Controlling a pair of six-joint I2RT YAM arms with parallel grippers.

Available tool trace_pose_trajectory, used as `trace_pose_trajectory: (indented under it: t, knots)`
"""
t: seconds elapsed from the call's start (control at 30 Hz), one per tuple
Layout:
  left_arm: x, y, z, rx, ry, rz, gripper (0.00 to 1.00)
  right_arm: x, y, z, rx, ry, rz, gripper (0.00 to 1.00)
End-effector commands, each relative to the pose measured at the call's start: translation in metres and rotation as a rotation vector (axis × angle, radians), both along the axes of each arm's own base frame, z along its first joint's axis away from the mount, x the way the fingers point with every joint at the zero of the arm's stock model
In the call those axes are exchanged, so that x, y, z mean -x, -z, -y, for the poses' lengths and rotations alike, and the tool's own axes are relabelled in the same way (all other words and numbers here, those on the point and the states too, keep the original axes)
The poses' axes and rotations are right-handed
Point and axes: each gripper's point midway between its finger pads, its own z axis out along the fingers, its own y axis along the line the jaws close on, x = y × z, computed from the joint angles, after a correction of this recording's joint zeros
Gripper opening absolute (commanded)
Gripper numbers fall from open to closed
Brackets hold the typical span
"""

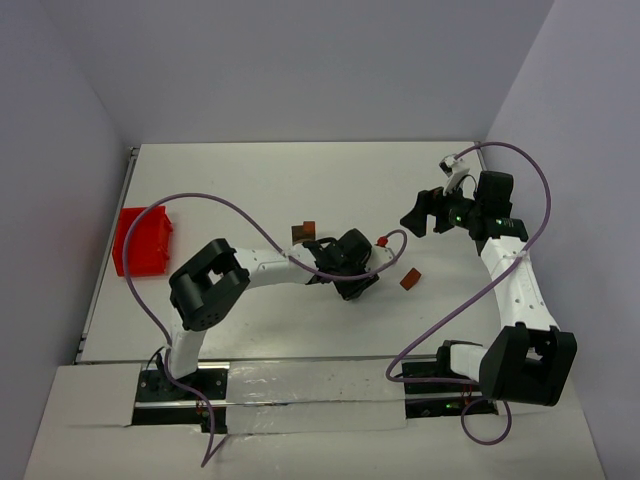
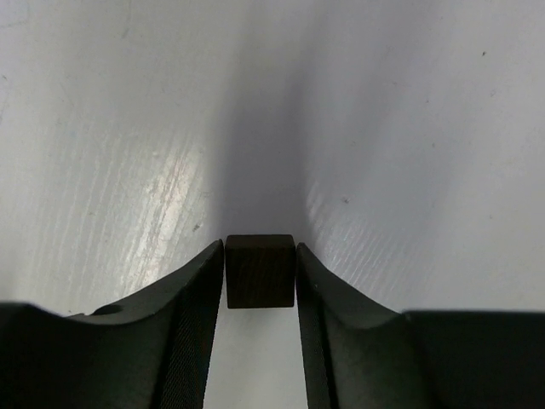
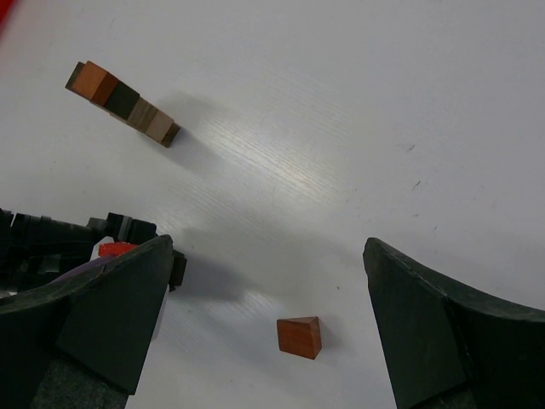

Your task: Build the wood block tower

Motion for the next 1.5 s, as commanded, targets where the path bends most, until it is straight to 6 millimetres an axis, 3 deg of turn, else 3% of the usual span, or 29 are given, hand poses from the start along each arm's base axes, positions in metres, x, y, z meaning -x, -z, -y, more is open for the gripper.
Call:
trace_pose_trajectory:
  t: [0.0, 0.13, 0.27, 0.4, 0.47, 0.53, 0.63, 0.77, 0.93, 1.07, 1.13, 1.17, 1.2, 1.3, 1.33, 1.37, 1.47]
  knots:
    - [0.007, 0.0, -0.004, -0.026, 0.001, -0.038, 0.54, -0.005, -0.014, -0.002, -0.019, -0.015, 0.042, 1.0]
    - [0.008, 0.001, -0.007, -0.036, 0.0, -0.039, 0.61, -0.004, -0.013, -0.002, -0.013, -0.017, 0.045, 1.0]
    - [0.009, 0.002, -0.011, -0.046, 0.006, -0.038, 0.61, -0.003, -0.012, -0.002, -0.016, -0.019, 0.039, 1.0]
    - [0.011, 0.004, -0.015, -0.058, 0.007, -0.045, 0.52, -0.003, -0.012, -0.002, -0.016, -0.02, 0.039, 1.0]
    - [0.013, 0.004, -0.017, -0.062, 0.007, -0.053, 0.4, -0.004, -0.012, -0.002, -0.018, -0.02, 0.038, 1.0]
    - [0.016, 0.003, -0.02, -0.065, 0.004, -0.066, 0.39, -0.004, -0.011, -0.003, -0.018, -0.022, 0.035, 1.0]
    - [0.018, -0.001, -0.023, -0.067, 0.007, -0.068, 0.42, -0.005, -0.011, -0.003, -0.023, -0.023, 0.033, 1.0]
    - [0.021, 0.001, -0.027, -0.072, 0.007, -0.074, 0.56, -0.006, -0.011, -0.004, -0.031, -0.027, 0.028, 1.0]
    - [0.022, 0.004, -0.027, -0.078, 0.008, -0.083, 0.57, -0.005, -0.014, -0.004, -0.025, -0.03, 0.034, 1.0]
    - [0.022, 0.005, -0.027, -0.079, 0.009, -0.087, 0.48, -0.005, -0.014, -0.004, -0.026, -0.029, 0.04, 1.0]
    - [0.021, 0.002, -0.027, -0.072, 0.009, -0.08, 0.36, -0.005, -0.015, -0.004, -0.026, -0.028, 0.042, 1.0]
    - [0.02, -0.001, -0.026, -0.067, 0.01, -0.072, 0.36, -0.005, -0.015, -0.004, -0.027, -0.028, 0.042, 1.0]
    - [0.017, -0.003, -0.026, -0.062, 0.01, -0.065, 0.26, -0.005, -0.015, -0.004, -0.027, -0.028, 0.042, 1.0]
    - [0.01, -0.027, -0.022, -0.009, 0.06, -0.044, 0.12, -0.004, -0.014, -0.005, -0.026, -0.038, 0.043, 1.0]
    - [0.008, -0.05, -0.018, 0.049, 0.115, -0.045, 0.08, -0.004, -0.014, -0.005, -0.024, -0.044, 0.045, 1.0]
    - [0.0, -0.059, -0.022, 0.072, 0.138, -0.038, 0.07, -0.004, -0.013, -0.005, -0.021, -0.049, 0.044, 1.0]
    - [-0.015, -0.125, -0.029, 0.264, 0.242, -0.035, 0.14, -0.005, -0.011, -0.005, -0.014, -0.059, 0.041, 1.0]
